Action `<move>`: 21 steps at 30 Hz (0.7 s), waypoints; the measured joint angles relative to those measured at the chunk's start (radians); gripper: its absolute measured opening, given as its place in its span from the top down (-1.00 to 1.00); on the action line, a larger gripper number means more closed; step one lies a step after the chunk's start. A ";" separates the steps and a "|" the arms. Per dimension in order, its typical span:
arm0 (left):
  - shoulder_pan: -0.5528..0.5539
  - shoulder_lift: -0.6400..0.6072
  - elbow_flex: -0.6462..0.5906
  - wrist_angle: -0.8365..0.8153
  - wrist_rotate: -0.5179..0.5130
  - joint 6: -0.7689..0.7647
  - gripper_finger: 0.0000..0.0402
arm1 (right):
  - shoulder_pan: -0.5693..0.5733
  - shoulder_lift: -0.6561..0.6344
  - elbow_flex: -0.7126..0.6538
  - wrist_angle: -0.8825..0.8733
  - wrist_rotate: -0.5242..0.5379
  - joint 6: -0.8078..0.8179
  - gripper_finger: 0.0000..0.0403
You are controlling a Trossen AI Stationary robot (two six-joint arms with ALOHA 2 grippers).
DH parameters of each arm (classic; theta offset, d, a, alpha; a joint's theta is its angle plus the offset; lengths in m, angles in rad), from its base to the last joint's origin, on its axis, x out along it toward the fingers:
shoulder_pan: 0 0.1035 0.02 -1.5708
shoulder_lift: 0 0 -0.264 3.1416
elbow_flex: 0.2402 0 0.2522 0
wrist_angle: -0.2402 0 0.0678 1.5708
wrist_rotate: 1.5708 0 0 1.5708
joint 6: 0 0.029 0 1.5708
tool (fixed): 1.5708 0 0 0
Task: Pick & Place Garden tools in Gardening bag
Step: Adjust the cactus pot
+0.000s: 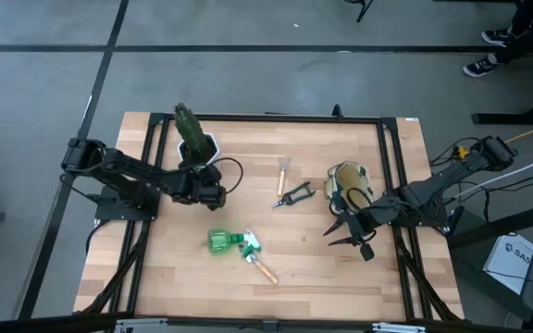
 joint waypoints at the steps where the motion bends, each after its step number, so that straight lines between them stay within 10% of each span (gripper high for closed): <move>1: 0.014 0.000 -0.003 0.005 0.005 -0.001 0.98 | -0.009 0.000 0.000 -0.001 0.000 -0.002 0.32; 21: 0.128 -0.018 -0.083 0.027 0.012 0.001 0.99 | -0.106 0.000 0.000 -0.041 -0.106 -0.022 0.32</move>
